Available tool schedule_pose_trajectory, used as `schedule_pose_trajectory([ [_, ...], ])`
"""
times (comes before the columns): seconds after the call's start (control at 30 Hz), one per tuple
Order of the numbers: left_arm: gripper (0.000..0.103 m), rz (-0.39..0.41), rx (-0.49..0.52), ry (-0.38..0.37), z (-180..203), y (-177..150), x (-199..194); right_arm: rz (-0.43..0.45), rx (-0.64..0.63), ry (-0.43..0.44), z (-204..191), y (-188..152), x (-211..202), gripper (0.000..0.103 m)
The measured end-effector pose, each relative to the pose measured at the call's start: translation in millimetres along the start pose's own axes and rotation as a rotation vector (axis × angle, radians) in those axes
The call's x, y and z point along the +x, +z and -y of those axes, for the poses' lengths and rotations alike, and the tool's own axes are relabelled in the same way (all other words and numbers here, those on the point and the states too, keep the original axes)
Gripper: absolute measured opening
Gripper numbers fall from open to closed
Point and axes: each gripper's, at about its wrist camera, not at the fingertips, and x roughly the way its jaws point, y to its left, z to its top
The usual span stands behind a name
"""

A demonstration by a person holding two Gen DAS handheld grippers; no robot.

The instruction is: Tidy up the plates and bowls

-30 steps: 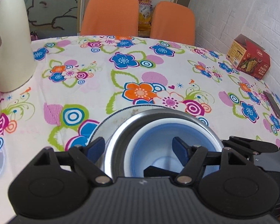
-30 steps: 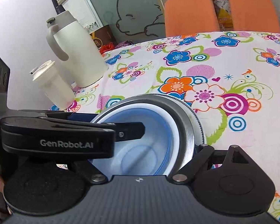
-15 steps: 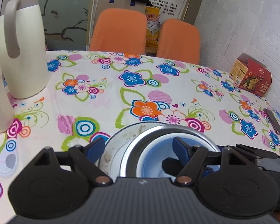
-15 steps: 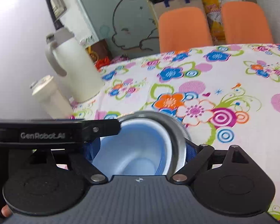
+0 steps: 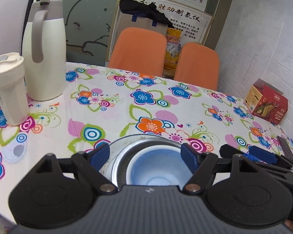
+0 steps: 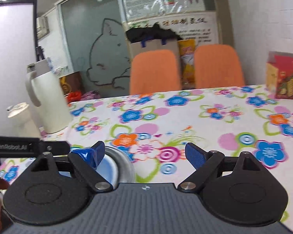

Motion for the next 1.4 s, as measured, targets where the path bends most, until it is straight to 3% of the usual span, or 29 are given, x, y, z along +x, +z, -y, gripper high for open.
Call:
schedule_pose_trajectory([
  [0.2, 0.073, -0.025, 0.056, 0.056, 25.6, -37.8, -15.4, 0.02, 0.051, -0.034, 19.0, -16.5, -28.8, 0.076],
  [0.4, 0.073, 0.023, 0.118, 0.096, 47.1, -79.6, -46.1, 0.03, 0.058, -0.032, 21.4, -41.1, -55.7, 0.077],
  [0.8, 0.073, 0.021, 0.15, 0.099, 62.1, -153.8, -80.3, -0.046, 0.081, -0.031, 32.7, -93.8, -89.3, 0.077],
  [1.03, 0.073, 0.063, 0.197, 0.098, 78.4, -177.2, -108.7, -0.062, 0.089, 0.023, 29.6, -110.4, -115.1, 0.077],
  [1.27, 0.073, 0.133, 0.232, 0.096, 91.3, -189.6, -137.5, -0.028, 0.072, 0.032, 28.1, -114.1, -137.7, 0.077],
  [1.4, 0.073, 0.129, 0.22, 0.096, 89.1, -187.7, -134.6, -0.002, 0.1, 0.011, 33.0, -111.9, -139.2, 0.077],
])
